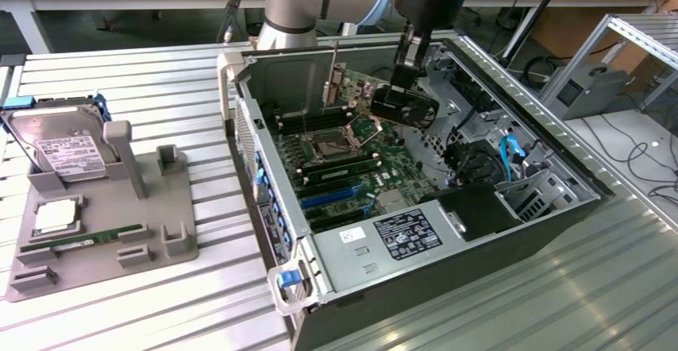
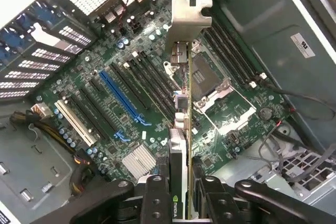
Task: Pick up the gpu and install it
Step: 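Insert the gpu into the slot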
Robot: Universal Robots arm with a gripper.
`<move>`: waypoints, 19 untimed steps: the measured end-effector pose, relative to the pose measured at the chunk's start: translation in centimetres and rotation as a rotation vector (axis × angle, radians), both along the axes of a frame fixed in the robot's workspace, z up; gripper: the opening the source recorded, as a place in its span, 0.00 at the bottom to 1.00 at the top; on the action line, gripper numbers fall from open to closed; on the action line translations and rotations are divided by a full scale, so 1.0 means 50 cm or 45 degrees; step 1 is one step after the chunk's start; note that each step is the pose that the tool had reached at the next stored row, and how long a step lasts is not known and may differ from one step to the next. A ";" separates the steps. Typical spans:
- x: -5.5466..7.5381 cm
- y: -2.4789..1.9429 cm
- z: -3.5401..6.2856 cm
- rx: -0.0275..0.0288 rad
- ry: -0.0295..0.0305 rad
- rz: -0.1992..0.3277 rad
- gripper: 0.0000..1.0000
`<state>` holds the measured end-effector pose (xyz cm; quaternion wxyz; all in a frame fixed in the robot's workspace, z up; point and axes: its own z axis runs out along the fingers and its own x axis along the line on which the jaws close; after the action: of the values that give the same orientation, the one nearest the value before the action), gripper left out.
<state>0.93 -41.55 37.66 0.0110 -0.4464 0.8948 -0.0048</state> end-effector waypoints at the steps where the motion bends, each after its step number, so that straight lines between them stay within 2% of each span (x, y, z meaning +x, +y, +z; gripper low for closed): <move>1: 0.000 0.0000 0.000 0.0001 0.0000 0.019 0.27; 4: 0.000 0.0000 0.000 0.0001 0.0000 0.107 0.27; 12: 0.000 0.0000 0.000 0.0001 -0.0001 0.206 0.27; 19: 0.000 0.0000 0.000 0.0001 0.0000 0.388 0.27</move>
<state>0.93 -41.55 37.63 0.0116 -0.5769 0.8167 -0.0031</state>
